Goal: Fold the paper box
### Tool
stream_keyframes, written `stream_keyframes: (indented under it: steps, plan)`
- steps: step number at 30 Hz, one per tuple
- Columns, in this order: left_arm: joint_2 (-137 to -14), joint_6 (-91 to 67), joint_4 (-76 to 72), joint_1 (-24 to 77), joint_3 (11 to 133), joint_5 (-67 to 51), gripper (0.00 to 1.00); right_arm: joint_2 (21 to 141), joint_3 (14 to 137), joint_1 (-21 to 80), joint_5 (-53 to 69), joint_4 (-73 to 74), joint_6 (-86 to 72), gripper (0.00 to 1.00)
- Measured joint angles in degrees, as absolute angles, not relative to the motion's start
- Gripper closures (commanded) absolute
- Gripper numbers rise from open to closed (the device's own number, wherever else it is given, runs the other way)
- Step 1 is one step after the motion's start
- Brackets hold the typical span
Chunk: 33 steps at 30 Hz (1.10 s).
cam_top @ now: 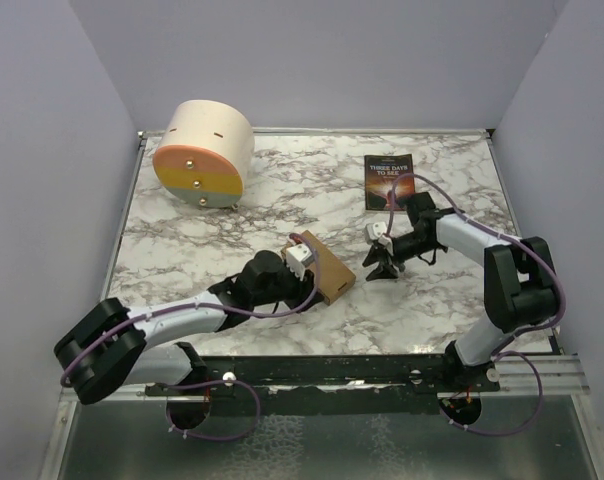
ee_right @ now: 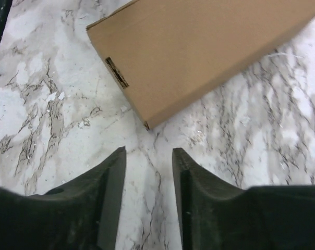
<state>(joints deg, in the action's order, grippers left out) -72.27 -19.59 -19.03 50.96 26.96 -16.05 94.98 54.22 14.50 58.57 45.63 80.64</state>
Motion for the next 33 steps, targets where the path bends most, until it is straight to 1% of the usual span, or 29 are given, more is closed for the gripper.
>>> stream_keyframes:
  steps: [1, 2, 6, 7, 9, 13, 16, 19, 22, 27, 33]
  plan:
    - [-70.4, -19.8, -19.5, 50.5, 25.8, -15.8, 0.65, 94.4, 54.2, 13.7, 58.9, 45.6, 80.1, 0.53]
    - [-69.0, -20.0, -19.7, 50.2, 25.0, -15.5, 0.59, 93.8, 54.3, 12.8, 59.5, 45.6, 79.2, 0.52]
    - [-63.7, -21.7, -20.0, 48.9, 21.6, -12.7, 0.28, 92.1, 54.9, 11.6, 62.8, 45.4, 73.7, 0.49]
    - [-62.4, -22.5, -20.2, 48.6, 20.8, -11.6, 0.22, 91.9, 55.2, 11.6, 63.9, 44.4, 69.7, 0.49]
    - [-60.0, -24.4, -20.9, 48.0, 19.3, -8.9, 0.13, 91.9, 55.9, 11.6, 65.2, 41.7, 60.8, 0.47]
    - [-56.0, -29.8, -24.4, 46.0, 16.8, -4.1, 0.08, 92.5, 57.6, 11.7, 67.4, 35.4, 43.8, 0.44]
    - [-55.8, -34.5, -28.2, 44.2, 16.1, -2.5, 0.08, 94.6, 58.0, 11.7, 69.3, 29.2, 32.1, 0.43]
    - [-57.2, -39.7, -32.2, 42.7, 15.7, -2.1, 0.08, 97.9, 58.0, 11.7, 70.7, 25.7, 24.1, 0.4]
    - [-59.6, -44.3, -35.1, 42.0, 15.6, -2.0, 0.08, 101.7, 58.0, 11.7, 72.0, 23.5, 18.6, 0.39]
    - [-61.1, -48.6, -37.8, 41.2, 13.8, -2.0, 0.08, 107.4, 59.0, 12.5, 72.5, 23.0, 15.1, 0.4]
    - [-61.4, -51.8, -39.2, 40.4, 12.0, -2.0, 0.08, 111.7, 60.9, 14.7, 72.6, 23.1, 13.5, 0.46]
